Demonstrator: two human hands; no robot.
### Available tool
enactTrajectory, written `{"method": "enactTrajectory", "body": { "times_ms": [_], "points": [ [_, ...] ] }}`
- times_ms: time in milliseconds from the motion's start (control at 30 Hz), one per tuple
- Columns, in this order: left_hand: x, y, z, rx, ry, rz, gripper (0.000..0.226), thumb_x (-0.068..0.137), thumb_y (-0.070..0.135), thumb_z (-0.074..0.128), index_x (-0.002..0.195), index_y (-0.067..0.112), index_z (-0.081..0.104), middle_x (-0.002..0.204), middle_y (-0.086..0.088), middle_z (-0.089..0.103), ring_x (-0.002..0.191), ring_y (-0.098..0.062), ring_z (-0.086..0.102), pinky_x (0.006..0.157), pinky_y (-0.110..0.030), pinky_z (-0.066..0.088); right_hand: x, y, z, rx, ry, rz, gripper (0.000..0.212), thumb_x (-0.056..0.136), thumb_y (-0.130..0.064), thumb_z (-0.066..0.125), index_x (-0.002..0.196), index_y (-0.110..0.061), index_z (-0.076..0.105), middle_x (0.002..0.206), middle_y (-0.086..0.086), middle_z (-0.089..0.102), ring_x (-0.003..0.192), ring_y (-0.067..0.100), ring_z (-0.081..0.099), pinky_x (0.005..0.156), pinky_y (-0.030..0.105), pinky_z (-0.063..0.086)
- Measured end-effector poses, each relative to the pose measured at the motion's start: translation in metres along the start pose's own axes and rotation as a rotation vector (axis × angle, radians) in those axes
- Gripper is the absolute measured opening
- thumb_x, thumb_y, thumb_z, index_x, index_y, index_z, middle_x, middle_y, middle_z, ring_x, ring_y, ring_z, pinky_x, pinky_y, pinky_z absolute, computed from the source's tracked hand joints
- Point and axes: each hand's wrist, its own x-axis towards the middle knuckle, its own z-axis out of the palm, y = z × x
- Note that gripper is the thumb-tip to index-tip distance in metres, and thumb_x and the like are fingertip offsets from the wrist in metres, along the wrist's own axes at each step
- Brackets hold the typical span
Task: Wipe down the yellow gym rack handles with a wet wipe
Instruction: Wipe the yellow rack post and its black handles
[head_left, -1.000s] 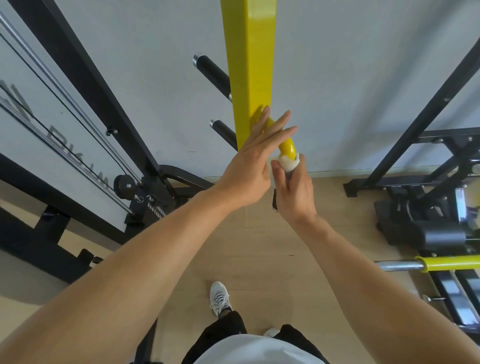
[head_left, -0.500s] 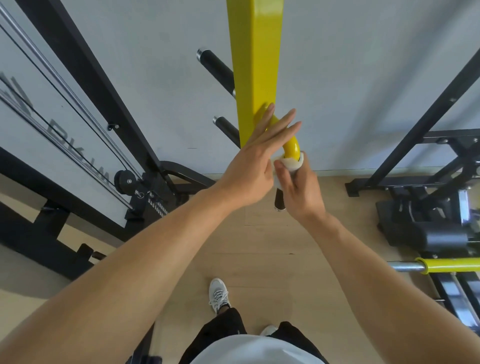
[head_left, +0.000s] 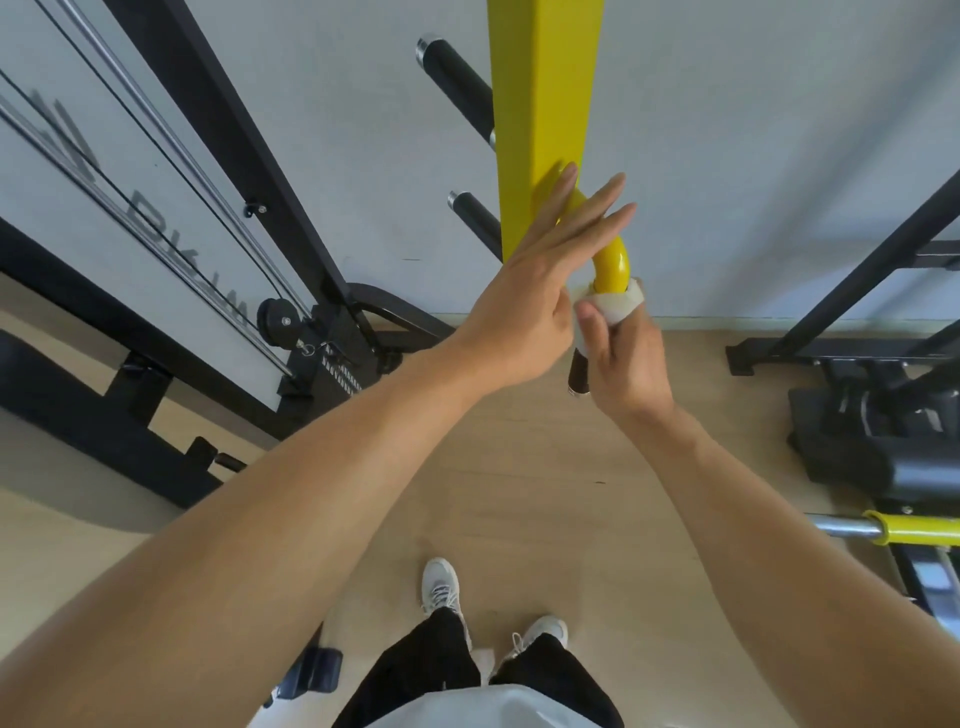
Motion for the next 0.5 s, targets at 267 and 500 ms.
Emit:
{"method": "enactTrajectory", "body": {
  "times_ms": [267, 500],
  "points": [
    [-0.006, 0.006, 0.002, 0.068, 0.002, -0.033, 0.09, 0.076, -0.017, 0.057, 0.157, 0.009, 0.029, 0.168, -0.005, 0.02, 0.157, -0.028, 0.001, 0.117, -0.009, 0.013, -0.049, 0.053, 0.032, -0.212, -0.154, 0.304, 0.035, 0.101, -0.036, 0.051, 0.128, -0.02, 0.036, 0.079, 0.003, 0.063, 0.065, 0.026, 0.056, 0.051, 0.033, 0.034],
    [-0.125, 0.011, 0.01, 0.033, -0.135, -0.281, 0.095, 0.087, 0.002, 0.06, 0.162, 0.02, 0.005, 0.17, 0.005, -0.002, 0.156, -0.013, 0.0, 0.12, -0.022, 0.01, -0.134, 0.05, 0.08, -0.264, -0.595, 0.62, 0.016, 0.098, -0.024, 0.057, 0.112, -0.017, 0.062, 0.097, 0.0, 0.066, 0.098, 0.025, 0.064, 0.082, 0.032, 0.049]
  ]
}}
